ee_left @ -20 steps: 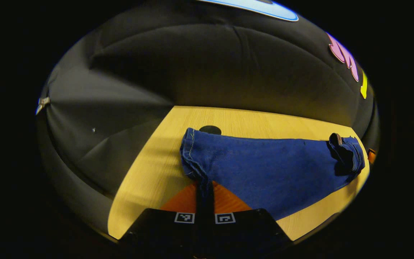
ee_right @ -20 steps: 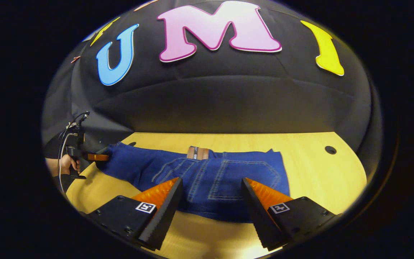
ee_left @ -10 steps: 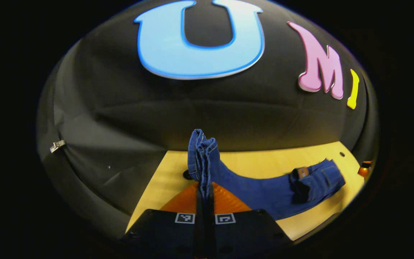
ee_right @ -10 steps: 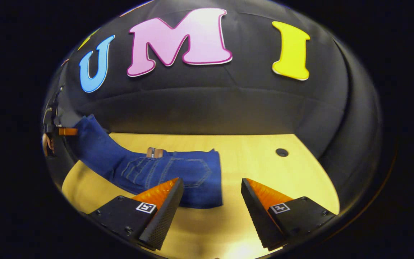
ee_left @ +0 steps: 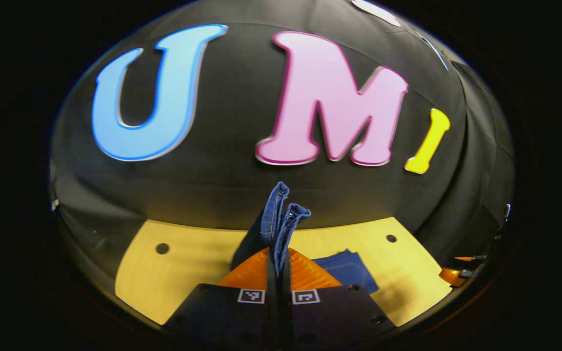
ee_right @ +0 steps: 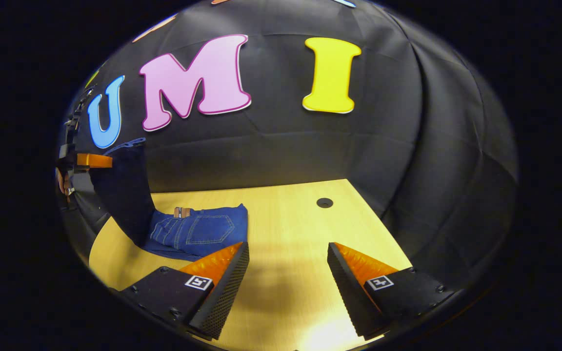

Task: Grasp the waist and the cuffs of the jeans and fold them to make the two legs overlap; first hold the waist and fold one-third of the jeans toward the cuffs, then hold the cuffs and fold the remaining one-third in the same direction to finish folding.

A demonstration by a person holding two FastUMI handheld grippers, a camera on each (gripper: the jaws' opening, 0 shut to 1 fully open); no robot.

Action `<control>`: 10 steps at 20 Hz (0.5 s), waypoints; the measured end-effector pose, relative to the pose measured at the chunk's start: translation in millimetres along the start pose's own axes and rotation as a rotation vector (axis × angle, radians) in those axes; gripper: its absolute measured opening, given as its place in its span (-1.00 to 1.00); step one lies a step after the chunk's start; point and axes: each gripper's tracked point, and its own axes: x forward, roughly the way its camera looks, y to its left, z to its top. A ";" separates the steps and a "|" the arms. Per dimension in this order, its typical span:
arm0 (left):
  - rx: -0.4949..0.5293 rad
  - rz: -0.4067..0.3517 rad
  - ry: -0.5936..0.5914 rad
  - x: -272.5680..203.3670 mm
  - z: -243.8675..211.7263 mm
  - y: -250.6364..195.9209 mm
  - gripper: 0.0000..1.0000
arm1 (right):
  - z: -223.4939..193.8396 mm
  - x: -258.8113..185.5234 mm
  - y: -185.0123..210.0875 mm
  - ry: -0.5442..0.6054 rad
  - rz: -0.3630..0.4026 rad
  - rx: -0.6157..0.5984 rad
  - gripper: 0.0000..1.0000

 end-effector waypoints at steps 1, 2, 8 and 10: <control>0.007 -0.027 0.016 14.2 -10.0 -21.3 -0.96 | 2.0 -5.2 -7.7 -0.006 -0.013 0.008 0.97; 0.010 -0.057 0.036 27.0 -19.0 -43.0 -0.88 | 3.1 -10.2 -12.8 -0.008 -0.021 0.022 0.96; 0.024 -0.096 0.204 91.3 -100.2 -114.0 -0.87 | -10.0 -41.9 -38.3 0.013 -0.047 0.064 0.96; 0.013 -0.079 0.241 100.1 -122.4 -132.4 -0.86 | -17.2 -52.8 -38.8 0.025 -0.034 0.066 0.96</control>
